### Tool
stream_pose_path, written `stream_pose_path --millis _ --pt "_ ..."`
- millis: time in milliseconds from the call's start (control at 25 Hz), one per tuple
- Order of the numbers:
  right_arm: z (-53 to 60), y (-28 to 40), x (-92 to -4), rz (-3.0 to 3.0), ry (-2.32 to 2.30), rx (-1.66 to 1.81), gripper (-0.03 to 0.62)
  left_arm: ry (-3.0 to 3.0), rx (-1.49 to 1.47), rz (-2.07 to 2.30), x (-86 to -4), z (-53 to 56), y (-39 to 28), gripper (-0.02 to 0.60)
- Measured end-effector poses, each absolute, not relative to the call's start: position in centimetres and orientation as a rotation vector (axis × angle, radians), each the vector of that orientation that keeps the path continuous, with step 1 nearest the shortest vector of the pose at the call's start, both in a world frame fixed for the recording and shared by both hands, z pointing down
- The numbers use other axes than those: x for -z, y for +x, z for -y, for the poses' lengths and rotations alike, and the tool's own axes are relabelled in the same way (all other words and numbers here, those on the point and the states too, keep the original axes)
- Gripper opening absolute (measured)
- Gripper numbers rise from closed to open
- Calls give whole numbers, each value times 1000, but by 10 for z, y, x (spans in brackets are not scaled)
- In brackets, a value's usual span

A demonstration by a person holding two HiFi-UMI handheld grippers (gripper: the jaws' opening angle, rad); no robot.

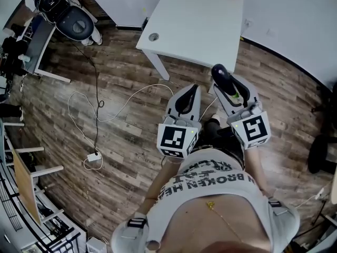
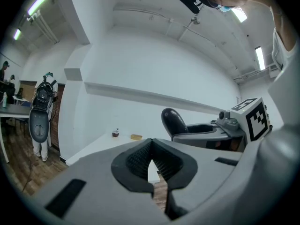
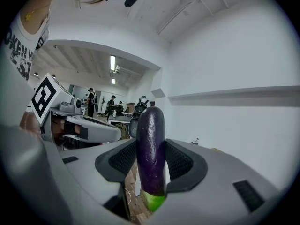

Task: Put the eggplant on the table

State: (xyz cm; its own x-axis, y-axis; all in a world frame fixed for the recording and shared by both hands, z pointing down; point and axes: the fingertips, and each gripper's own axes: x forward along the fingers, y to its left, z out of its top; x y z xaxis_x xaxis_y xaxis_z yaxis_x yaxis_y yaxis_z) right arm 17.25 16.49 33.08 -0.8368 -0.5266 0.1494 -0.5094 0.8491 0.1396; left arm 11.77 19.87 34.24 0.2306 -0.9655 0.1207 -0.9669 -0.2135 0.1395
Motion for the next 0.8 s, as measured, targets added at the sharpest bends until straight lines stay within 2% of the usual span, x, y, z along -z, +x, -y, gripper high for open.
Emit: stream_pose_path --millis 320,800 --pt "-121 146 -340 2846 739 136 190 2263 -7 1872 -351 -156 93 -2" --pt "2 114 -339 2881 605 132 190 2225 -42 1917 -345 -28 73 -2"
